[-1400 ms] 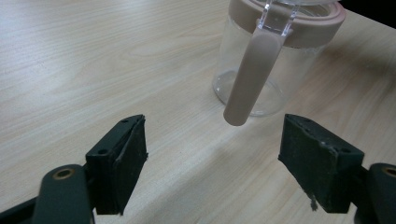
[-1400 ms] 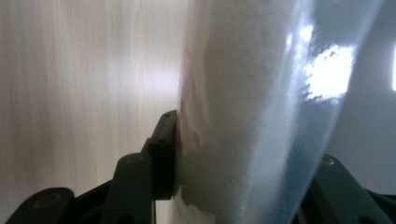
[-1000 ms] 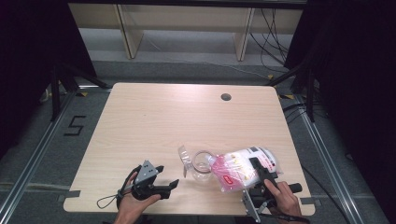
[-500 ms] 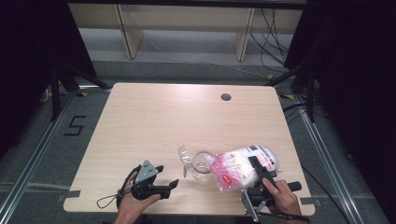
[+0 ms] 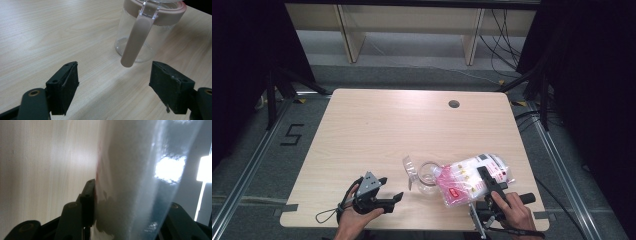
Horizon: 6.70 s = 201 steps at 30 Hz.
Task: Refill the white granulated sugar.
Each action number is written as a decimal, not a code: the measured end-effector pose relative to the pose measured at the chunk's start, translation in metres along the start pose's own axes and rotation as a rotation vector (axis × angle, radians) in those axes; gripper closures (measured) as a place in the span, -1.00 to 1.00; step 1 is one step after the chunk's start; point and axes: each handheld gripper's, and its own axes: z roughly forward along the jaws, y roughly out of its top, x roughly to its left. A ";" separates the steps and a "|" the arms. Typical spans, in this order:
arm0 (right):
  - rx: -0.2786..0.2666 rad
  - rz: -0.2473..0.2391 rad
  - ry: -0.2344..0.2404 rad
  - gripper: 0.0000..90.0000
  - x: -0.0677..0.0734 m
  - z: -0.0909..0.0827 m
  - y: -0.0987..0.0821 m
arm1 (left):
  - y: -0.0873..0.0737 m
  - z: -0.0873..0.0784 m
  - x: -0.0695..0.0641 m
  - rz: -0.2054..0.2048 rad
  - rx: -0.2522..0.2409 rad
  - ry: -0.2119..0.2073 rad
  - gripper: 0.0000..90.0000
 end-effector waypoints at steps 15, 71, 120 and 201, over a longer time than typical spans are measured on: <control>0.021 -0.007 0.002 0.24 -0.002 -0.002 0.002 | 0.000 0.000 0.000 0.000 -0.001 0.001 -0.50; 0.070 -0.164 0.016 0.26 -0.014 0.000 0.004 | 0.000 0.001 0.000 -0.015 0.000 -0.003 -0.50; 0.055 -0.292 -0.012 0.32 -0.020 0.004 0.011 | 0.000 -0.001 0.001 0.006 0.005 -0.001 -0.50; 0.038 -0.319 0.032 0.37 -0.037 0.004 0.012 | 0.001 -0.001 0.002 0.006 0.003 0.001 -0.50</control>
